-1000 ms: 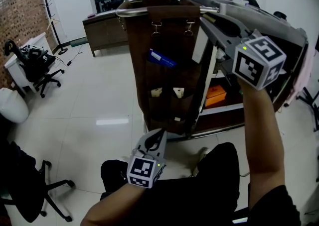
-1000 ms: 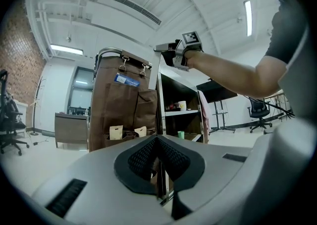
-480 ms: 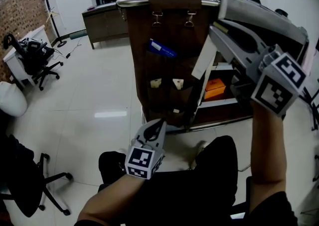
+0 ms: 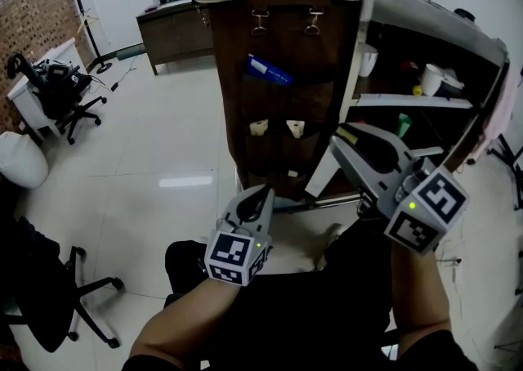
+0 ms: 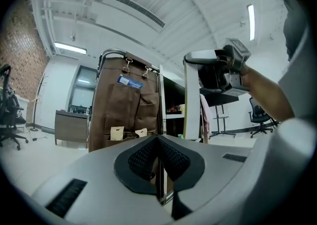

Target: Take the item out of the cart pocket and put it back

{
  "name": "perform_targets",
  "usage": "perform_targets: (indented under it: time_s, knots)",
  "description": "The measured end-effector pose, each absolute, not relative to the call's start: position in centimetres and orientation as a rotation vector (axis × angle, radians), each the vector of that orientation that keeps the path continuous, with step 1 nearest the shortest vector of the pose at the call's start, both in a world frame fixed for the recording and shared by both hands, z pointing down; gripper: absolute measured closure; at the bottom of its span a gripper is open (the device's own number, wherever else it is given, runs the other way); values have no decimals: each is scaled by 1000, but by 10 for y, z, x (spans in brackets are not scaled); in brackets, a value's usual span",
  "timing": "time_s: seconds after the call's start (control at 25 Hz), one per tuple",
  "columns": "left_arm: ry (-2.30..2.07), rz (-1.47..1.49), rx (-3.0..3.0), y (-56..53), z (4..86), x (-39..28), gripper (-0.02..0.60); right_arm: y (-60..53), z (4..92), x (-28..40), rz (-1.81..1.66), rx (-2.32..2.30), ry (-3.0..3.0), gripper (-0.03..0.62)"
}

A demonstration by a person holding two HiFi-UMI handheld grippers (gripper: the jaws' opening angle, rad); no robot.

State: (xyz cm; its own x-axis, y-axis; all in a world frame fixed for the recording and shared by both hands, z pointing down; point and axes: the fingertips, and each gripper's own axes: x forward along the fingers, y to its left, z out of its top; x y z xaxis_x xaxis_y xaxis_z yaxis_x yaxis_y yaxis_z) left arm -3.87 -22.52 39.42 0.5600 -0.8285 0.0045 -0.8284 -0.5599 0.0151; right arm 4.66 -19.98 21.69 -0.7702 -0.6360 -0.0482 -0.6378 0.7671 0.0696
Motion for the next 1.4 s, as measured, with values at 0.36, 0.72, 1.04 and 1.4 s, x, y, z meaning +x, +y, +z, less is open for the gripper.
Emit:
perform_targets:
  time_s: [0.36, 0.72, 1.04, 1.4]
  knots:
    - [-1480, -56, 2794, -220, 382, -40, 581, -197, 303, 45, -12, -1173, 2916, 508]
    - [-1469, -56, 2768, -221, 385, -43, 581, -199, 355, 37, -119, -1204, 2946, 508]
    - [-1468, -54, 2790, -219, 384, -42, 581, -203, 369, 37, -147, -1208, 2950, 508]
    - [-1469, -43, 2782, -219, 385, -41, 581, -202, 370, 37, -153, -1206, 2952, 508]
